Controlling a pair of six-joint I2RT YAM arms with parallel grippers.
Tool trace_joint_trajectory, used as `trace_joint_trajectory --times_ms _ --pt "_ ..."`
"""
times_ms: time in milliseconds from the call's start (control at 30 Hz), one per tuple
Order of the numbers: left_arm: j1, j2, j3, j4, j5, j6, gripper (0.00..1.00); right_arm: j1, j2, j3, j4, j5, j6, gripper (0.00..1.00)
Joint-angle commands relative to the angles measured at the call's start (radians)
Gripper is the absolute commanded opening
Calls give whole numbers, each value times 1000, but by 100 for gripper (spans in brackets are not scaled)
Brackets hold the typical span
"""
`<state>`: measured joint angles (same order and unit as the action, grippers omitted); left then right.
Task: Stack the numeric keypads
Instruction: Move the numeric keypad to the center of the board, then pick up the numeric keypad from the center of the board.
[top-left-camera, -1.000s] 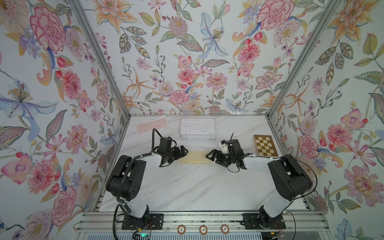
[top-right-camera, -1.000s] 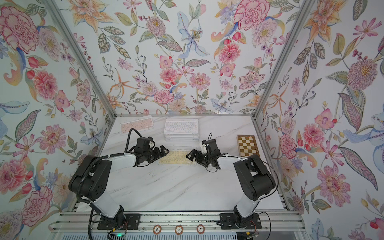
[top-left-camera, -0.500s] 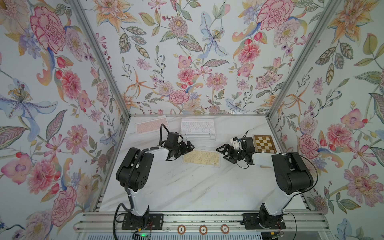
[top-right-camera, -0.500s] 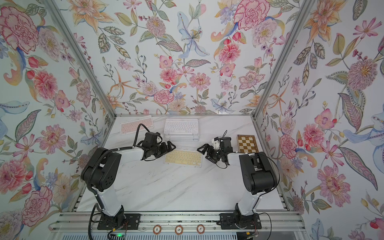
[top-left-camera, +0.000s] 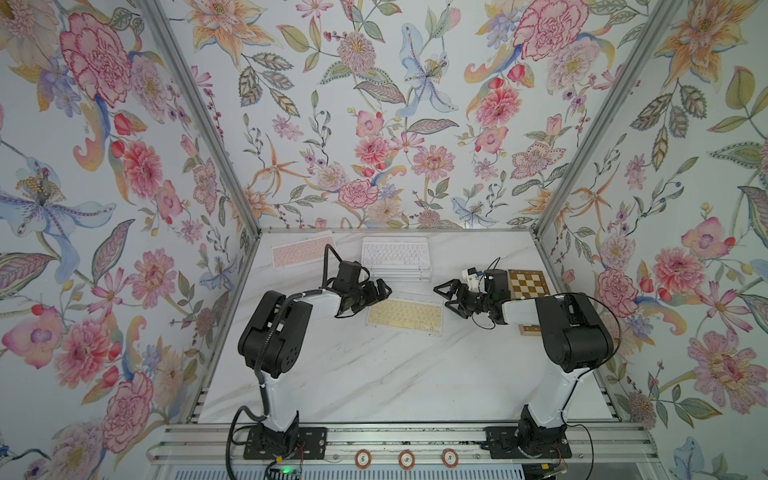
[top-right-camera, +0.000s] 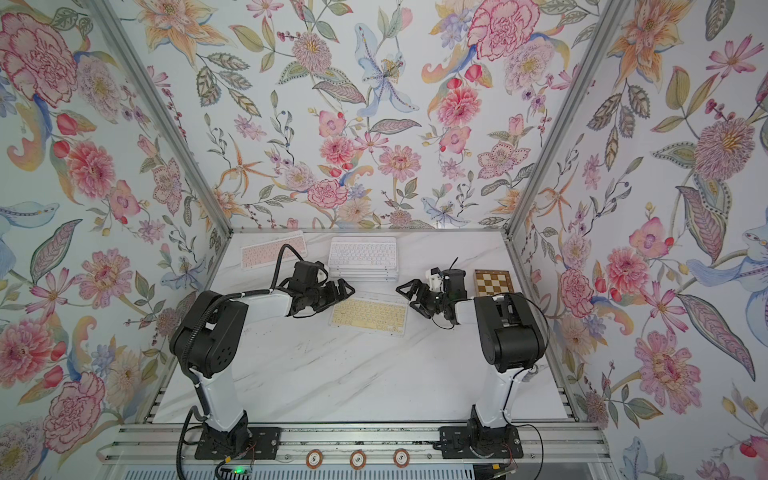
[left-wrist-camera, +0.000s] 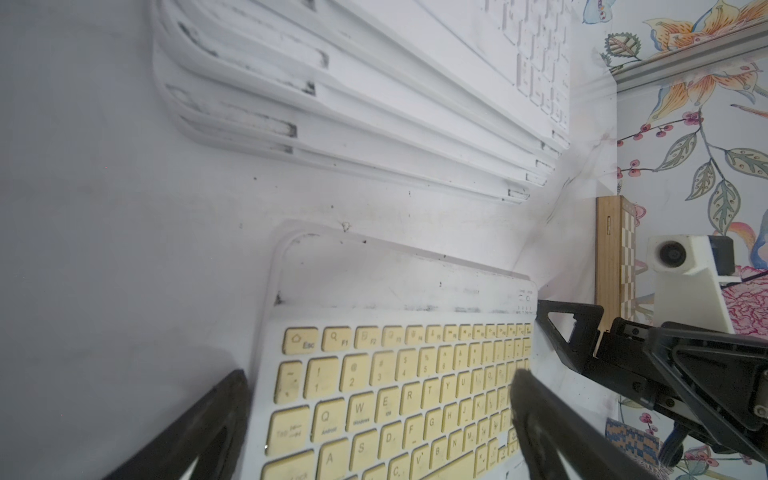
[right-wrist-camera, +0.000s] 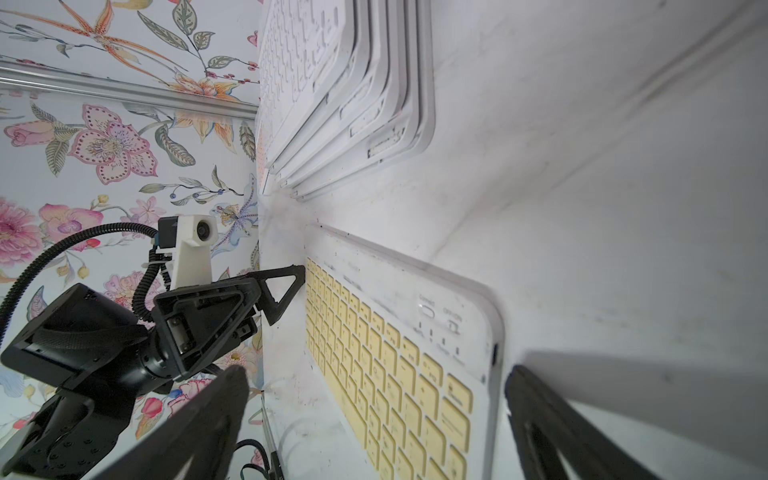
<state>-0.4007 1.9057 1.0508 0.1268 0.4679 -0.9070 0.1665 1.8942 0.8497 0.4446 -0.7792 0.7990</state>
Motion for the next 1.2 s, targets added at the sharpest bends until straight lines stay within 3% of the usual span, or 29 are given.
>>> trace_joint_trajectory --times_ms 0,1167 --pt "-17 47 -3 -62 9 -18 99 -2 40 9 9 6 23 99" --pt "-23 58 -39 -38 16 -25 99 1 110 23 158 4 98 99"
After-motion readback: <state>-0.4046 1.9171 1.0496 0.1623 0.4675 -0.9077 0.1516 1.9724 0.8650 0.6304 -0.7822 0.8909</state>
